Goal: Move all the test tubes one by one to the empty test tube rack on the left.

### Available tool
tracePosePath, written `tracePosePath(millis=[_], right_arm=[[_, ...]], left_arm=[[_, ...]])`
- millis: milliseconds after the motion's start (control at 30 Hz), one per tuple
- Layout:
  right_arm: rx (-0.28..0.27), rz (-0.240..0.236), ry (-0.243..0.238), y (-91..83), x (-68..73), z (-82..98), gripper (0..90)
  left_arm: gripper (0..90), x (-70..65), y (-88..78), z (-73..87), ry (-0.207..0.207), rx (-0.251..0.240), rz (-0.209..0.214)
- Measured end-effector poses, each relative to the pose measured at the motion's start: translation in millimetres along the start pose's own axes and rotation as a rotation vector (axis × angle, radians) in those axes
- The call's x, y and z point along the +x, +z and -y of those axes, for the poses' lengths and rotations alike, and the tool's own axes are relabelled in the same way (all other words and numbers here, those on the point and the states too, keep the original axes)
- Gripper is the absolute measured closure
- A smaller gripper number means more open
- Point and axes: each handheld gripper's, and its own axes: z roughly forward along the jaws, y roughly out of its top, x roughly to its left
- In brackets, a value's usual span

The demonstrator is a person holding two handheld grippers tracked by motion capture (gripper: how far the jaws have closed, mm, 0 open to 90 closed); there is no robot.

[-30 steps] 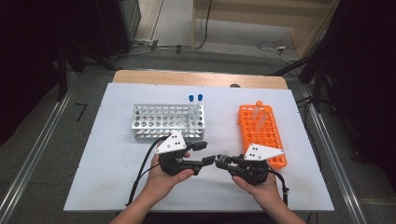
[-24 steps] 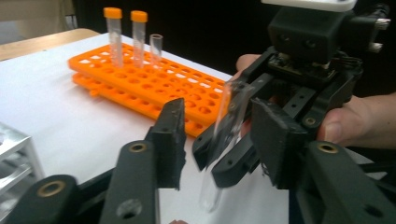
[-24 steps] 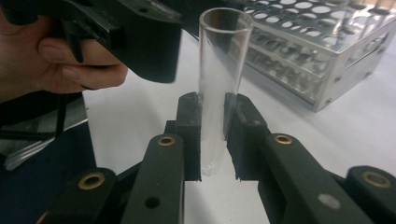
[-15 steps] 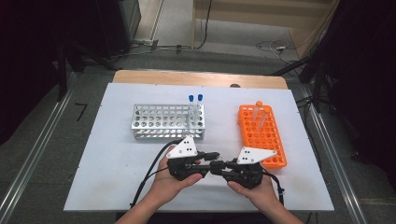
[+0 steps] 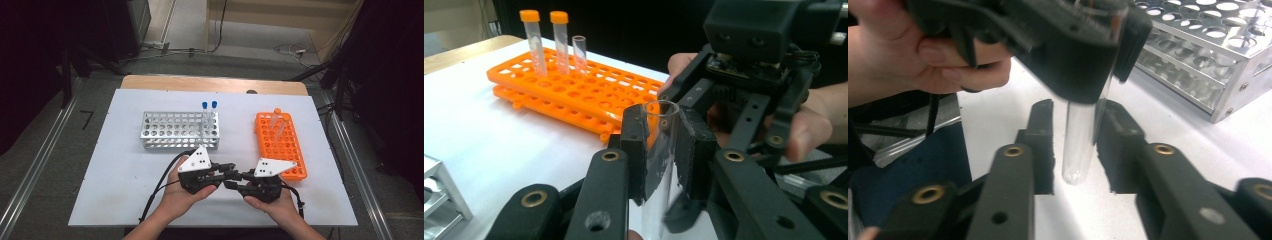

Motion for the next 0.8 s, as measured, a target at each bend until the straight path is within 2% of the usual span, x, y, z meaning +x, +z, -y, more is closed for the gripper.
tracePosePath(millis=[200,500,533,600,800], right_arm=[[-0.037,0.043,0.019,-9.6,-5.9,-0.5,39.1],[-0.086,0.107,0.058,-33.6,-24.1,4.0,20.6],[-0.088,0.113,0.058,-36.6,-26.5,5.0,16.1],[-0.094,0.102,0.064,-42.4,-32.2,7.0,11.9],[-0.111,0.113,0.084,-58.5,-48.6,13.5,0.4]], left_arm=[[76.6,7.7,-9.1,-1.3,-0.013,-0.016,-0.026],[76.6,21.1,-26.1,-2.2,-0.043,-0.043,-0.076],[76.6,23.1,-28.5,-2.4,-0.046,-0.046,-0.081],[76.6,26.9,-32.9,-2.6,-0.053,-0.053,-0.1],[76.6,40.8,-45.8,-4.6,-0.076,-0.074,-0.147]])
